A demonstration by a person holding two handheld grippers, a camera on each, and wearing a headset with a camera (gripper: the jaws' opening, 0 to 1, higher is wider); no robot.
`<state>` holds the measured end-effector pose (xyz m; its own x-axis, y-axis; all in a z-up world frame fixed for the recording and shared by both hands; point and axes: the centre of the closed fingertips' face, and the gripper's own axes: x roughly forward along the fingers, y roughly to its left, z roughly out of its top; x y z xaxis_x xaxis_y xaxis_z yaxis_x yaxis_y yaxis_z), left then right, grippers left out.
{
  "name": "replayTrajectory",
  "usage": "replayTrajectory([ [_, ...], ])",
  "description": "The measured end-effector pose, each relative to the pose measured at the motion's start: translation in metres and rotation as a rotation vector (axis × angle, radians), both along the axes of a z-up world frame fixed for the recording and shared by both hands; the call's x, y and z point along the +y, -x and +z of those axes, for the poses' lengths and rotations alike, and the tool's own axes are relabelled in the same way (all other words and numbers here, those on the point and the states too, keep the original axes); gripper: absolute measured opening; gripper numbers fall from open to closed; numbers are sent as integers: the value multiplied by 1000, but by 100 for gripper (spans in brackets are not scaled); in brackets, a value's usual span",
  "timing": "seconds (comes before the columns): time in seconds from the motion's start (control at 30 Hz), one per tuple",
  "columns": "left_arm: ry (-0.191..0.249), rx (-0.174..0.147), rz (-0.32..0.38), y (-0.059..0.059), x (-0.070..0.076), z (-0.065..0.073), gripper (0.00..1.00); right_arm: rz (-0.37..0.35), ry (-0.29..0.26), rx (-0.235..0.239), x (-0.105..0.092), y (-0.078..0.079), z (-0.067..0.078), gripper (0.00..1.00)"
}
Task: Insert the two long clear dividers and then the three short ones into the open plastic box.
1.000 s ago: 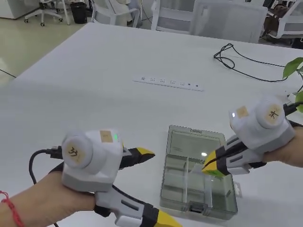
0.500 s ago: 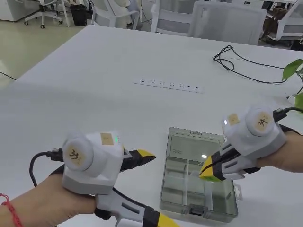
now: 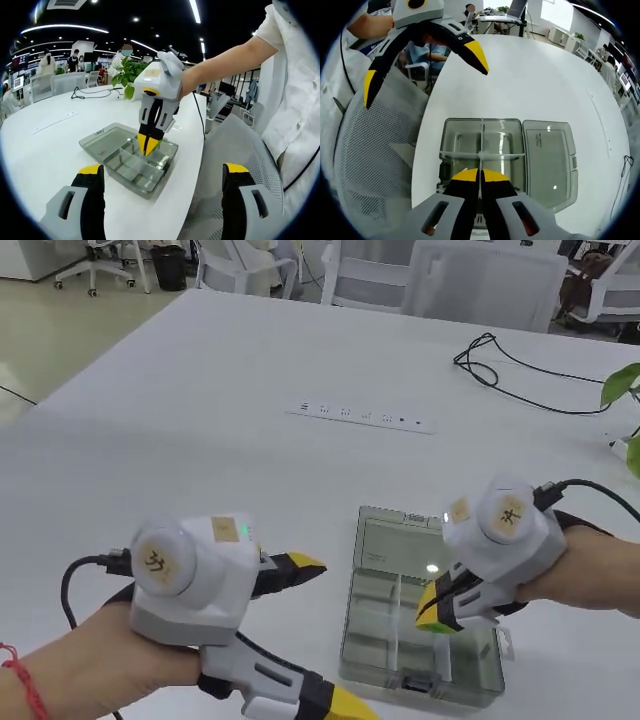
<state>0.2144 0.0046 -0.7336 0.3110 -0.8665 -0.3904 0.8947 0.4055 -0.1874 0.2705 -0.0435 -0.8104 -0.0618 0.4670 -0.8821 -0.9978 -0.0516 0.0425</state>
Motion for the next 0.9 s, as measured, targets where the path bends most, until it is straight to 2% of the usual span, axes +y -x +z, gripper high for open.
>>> replayTrajectory([
  [0.6, -4, -6, 0, 0, 1, 2, 100, -4, 11, 0, -1, 0, -2, 3],
  [0.77, -9, -7, -2, 1, 1, 2, 100, -34, -7, 2, 0, 0, -2, 4],
  [0.83, -10, -7, 0, 1, 2, 2, 100, -69, -26, 18, 0, 1, 2, 7],
  [0.9, -11, -6, 0, 1, 2, 2, 100, -69, -33, 11, -1, 0, 5, 7],
])
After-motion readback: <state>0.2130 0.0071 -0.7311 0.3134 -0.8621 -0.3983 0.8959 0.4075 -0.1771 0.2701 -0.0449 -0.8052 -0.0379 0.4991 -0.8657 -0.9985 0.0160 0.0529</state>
